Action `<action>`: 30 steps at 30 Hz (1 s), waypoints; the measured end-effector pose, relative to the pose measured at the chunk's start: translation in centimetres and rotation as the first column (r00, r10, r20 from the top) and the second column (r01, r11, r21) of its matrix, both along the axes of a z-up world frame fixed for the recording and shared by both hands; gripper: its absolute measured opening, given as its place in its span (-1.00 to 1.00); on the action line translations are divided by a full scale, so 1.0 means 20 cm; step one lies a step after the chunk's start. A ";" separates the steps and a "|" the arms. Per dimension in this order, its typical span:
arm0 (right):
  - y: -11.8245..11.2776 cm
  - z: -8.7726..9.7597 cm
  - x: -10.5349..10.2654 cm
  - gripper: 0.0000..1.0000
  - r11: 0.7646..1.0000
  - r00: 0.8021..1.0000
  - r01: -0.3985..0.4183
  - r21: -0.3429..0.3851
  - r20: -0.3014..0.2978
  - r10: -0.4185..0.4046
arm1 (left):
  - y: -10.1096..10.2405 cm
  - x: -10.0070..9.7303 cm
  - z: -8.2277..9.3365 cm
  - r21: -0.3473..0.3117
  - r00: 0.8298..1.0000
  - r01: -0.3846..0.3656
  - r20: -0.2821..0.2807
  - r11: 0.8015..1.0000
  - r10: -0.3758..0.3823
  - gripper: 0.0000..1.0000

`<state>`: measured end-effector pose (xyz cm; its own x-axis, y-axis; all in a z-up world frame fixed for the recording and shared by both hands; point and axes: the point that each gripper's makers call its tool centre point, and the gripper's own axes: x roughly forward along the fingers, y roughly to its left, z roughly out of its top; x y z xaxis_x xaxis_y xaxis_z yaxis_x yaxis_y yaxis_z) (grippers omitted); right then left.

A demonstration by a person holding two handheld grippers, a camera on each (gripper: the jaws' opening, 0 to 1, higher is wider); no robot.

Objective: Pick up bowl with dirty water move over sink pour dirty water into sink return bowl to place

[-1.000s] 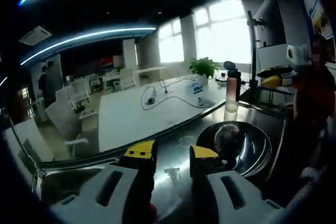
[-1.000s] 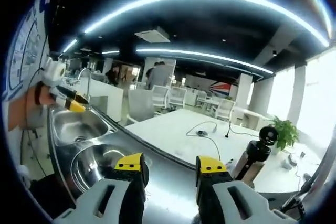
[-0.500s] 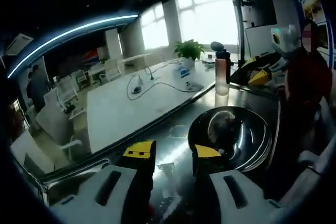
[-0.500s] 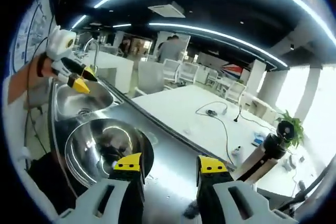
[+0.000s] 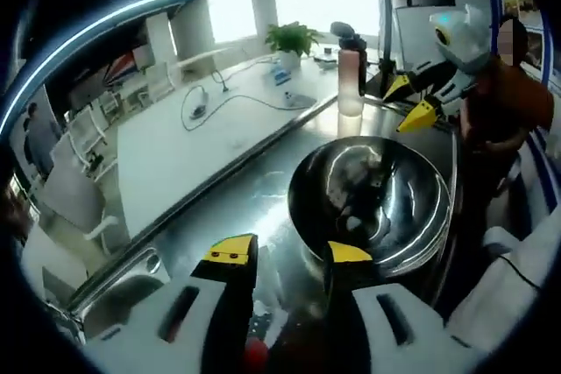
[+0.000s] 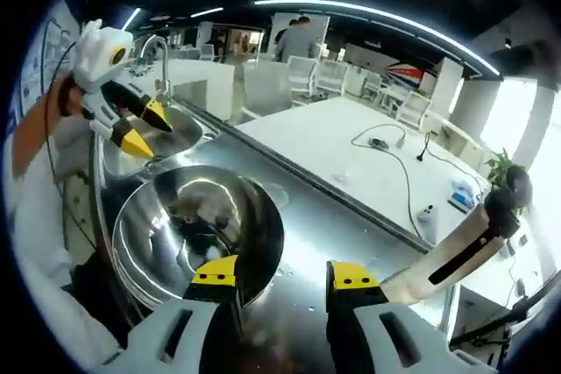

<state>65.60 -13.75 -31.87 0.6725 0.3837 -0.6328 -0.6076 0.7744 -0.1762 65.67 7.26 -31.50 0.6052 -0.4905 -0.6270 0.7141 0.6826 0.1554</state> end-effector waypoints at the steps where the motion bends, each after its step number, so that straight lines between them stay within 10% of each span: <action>1: 0.00 -0.01 0.00 -0.36 1.000 1.000 -0.001 -0.008 -0.014 0.001 | -0.01 0.00 0.00 -0.004 1.000 0.000 -0.010 1.000 0.000 -0.43; 18: 0.01 -0.15 -0.02 -0.41 0.999 0.970 0.034 -0.021 -0.240 -0.039 | -0.08 -0.03 -0.13 0.081 0.980 0.000 -0.199 0.997 0.016 -0.41; 30: 0.04 -0.24 -0.04 -0.38 0.999 0.955 0.028 -0.024 -0.295 -0.034 | -0.07 -0.02 -0.23 0.095 0.955 -0.045 -0.289 0.994 0.071 -0.42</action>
